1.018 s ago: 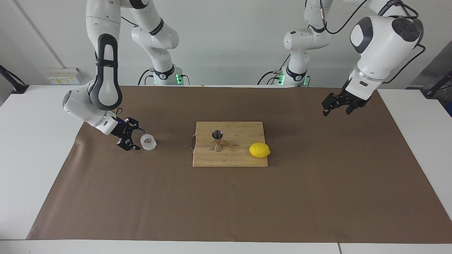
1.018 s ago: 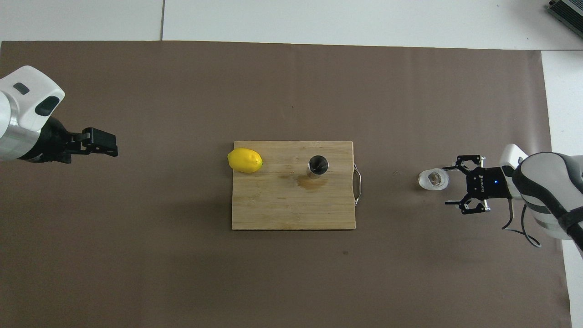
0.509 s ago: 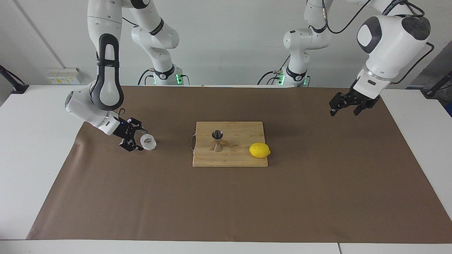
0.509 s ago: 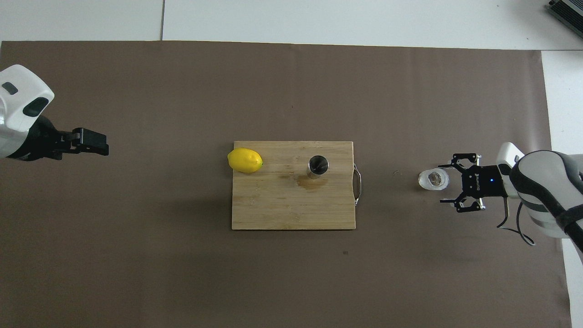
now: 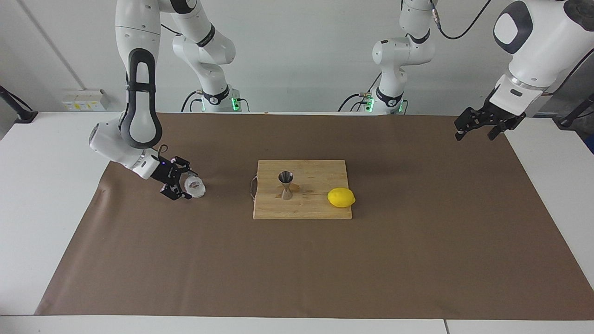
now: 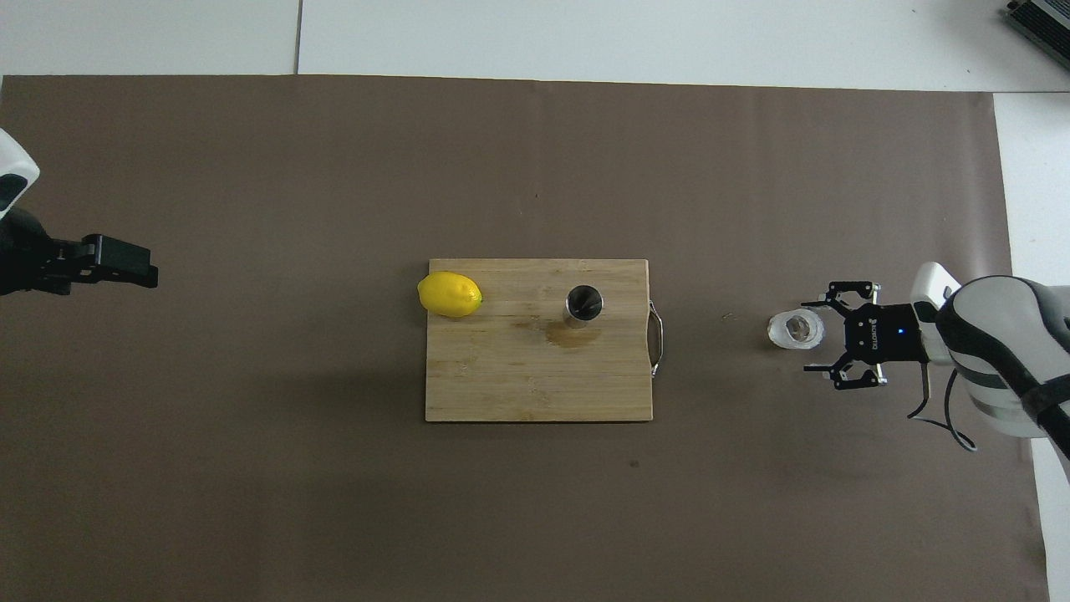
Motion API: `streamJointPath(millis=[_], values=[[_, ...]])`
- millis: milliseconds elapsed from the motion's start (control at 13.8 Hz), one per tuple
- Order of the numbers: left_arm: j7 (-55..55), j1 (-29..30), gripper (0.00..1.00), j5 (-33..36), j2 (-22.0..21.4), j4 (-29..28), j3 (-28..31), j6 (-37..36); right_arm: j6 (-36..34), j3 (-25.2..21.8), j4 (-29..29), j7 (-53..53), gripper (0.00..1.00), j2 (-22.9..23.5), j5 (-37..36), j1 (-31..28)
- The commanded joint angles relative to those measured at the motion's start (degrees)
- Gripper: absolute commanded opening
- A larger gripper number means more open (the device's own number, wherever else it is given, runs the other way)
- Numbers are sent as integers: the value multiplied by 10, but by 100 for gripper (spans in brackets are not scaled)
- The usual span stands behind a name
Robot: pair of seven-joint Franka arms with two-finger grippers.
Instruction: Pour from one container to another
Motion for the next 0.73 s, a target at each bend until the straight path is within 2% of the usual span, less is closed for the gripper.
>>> streamJointPath(millis=[0, 145, 291, 363, 654], values=[[6, -16, 100, 11, 11, 13, 0, -7, -4, 3, -4, -18, 78, -1, 26, 0], [3, -19, 100, 10, 7, 3, -20, -6, -4, 4, -4, -18, 49, -1, 26, 1], [4, -18, 100, 10, 7, 2, -30, -4, -4, 4, -4, -18, 13, -1, 32, 8], [3, -16, 100, 10, 7, 2, -29, 0, -5, 4, -4, -18, 0, -2, 38, 9], [4, -19, 100, 10, 6, -2, -24, 10, -7, 4, 2, 10, 0, -14, 46, 26]])
